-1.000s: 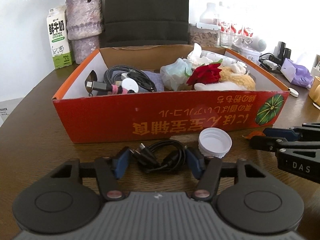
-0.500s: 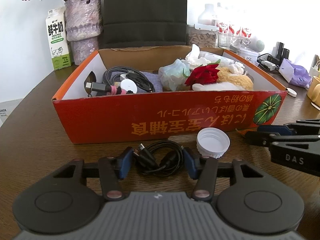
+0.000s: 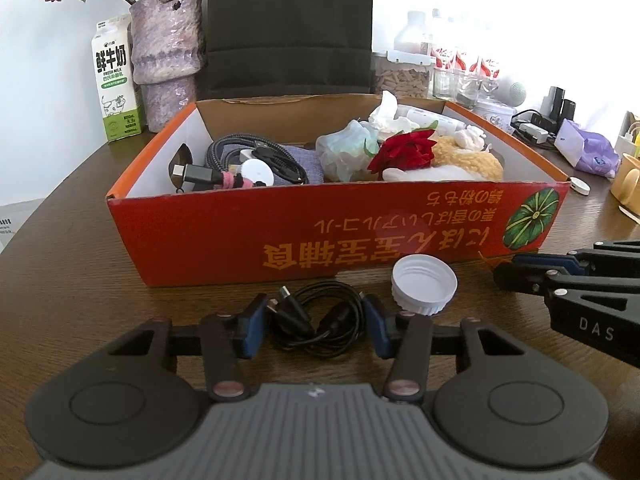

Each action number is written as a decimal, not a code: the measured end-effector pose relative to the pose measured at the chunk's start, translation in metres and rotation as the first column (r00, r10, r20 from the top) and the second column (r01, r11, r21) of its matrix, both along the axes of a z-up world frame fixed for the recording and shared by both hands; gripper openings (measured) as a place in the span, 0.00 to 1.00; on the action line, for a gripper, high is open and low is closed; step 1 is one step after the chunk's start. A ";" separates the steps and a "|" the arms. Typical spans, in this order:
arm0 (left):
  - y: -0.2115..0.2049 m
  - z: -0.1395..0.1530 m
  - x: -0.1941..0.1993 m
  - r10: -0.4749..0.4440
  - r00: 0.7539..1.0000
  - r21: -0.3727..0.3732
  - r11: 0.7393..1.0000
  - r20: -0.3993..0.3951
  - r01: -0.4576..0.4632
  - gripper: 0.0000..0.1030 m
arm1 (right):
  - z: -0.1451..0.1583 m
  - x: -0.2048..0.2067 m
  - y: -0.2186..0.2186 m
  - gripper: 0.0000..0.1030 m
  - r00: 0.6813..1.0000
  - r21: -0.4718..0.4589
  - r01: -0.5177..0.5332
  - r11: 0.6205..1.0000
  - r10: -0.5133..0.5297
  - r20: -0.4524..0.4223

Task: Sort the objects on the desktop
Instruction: 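Grasp the black cable with the left tool while the right tool grasps the small orange toy, then carry the black cable and orange toy with both tools into the box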

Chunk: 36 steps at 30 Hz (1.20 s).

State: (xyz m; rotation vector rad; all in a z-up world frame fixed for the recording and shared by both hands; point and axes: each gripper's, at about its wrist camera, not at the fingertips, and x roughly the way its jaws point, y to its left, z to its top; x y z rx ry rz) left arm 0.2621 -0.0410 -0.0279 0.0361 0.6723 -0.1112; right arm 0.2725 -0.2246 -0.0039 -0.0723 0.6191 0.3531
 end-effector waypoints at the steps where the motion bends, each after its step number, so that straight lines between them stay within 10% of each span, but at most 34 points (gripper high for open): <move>1: 0.000 0.001 -0.001 -0.002 1.000 -0.001 1.000 0.004 0.002 0.49 | 0.001 -0.001 -0.001 0.13 1.000 0.005 0.001 1.000 -0.001 0.002; 36: 0.004 0.091 -0.034 0.045 0.963 -0.046 0.998 0.266 -0.034 0.48 | 0.083 -0.036 0.021 0.13 0.973 0.101 -0.030 0.994 0.006 0.231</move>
